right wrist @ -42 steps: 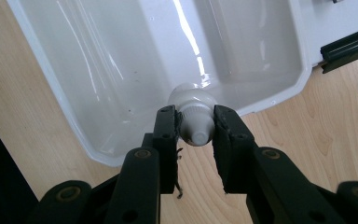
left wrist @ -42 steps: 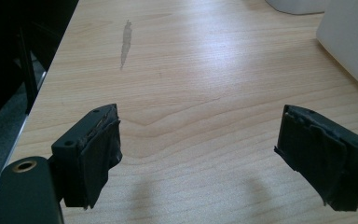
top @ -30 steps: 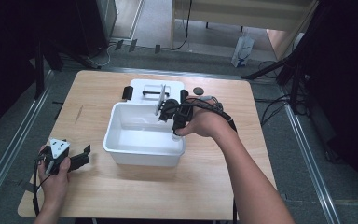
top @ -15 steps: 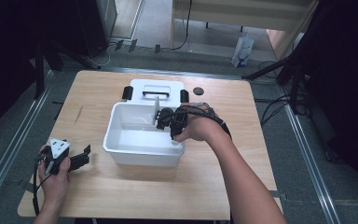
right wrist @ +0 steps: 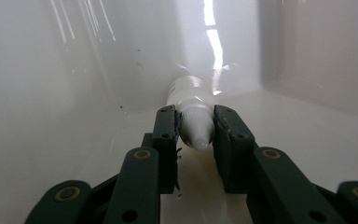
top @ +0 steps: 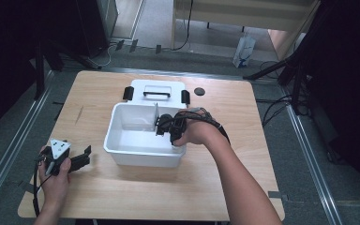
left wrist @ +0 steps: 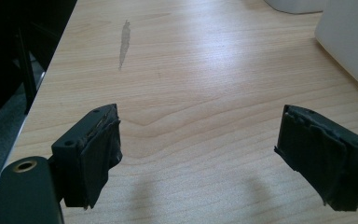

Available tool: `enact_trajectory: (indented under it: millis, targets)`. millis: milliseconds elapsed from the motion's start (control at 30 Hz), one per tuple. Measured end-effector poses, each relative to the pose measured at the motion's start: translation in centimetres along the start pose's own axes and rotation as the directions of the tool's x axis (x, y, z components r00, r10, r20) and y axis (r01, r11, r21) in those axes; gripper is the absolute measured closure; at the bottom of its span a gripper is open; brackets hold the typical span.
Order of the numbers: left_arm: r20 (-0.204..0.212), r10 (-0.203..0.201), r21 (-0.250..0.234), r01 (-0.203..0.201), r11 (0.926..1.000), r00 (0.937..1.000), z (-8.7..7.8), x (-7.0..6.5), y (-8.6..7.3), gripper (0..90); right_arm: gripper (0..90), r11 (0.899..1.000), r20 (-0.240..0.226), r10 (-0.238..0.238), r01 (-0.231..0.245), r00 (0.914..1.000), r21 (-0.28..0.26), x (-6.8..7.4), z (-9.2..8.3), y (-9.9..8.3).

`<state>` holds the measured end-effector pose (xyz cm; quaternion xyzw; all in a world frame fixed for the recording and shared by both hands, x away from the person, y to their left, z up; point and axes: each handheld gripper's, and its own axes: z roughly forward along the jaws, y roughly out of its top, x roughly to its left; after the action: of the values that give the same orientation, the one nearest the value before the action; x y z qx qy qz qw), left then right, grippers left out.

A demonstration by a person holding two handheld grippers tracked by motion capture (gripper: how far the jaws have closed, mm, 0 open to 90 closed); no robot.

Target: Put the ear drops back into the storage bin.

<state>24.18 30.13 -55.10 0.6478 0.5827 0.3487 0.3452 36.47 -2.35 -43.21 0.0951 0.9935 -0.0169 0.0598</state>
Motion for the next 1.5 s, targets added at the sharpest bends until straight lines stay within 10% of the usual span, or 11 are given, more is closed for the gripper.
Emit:
enact_trajectory:
  millis: [1133, 1500]
  targets:
    - [0.003, 0.004, 0.003, -0.004, 1.0000, 1.0000, 0.0, 0.0, 0.0, 14.3, 70.7, 0.999, -0.017, 0.022, -0.022, 0.9996, -0.027, -0.3, 0.6, -0.4]
    - [0.002, 0.002, 0.003, -0.002, 1.0000, 1.0000, 0.0, 0.0, 0.0, 14.3, 54.1, 0.994, -0.037, 0.064, -0.067, 0.9973, -0.089, -0.4, -0.5, -1.0]
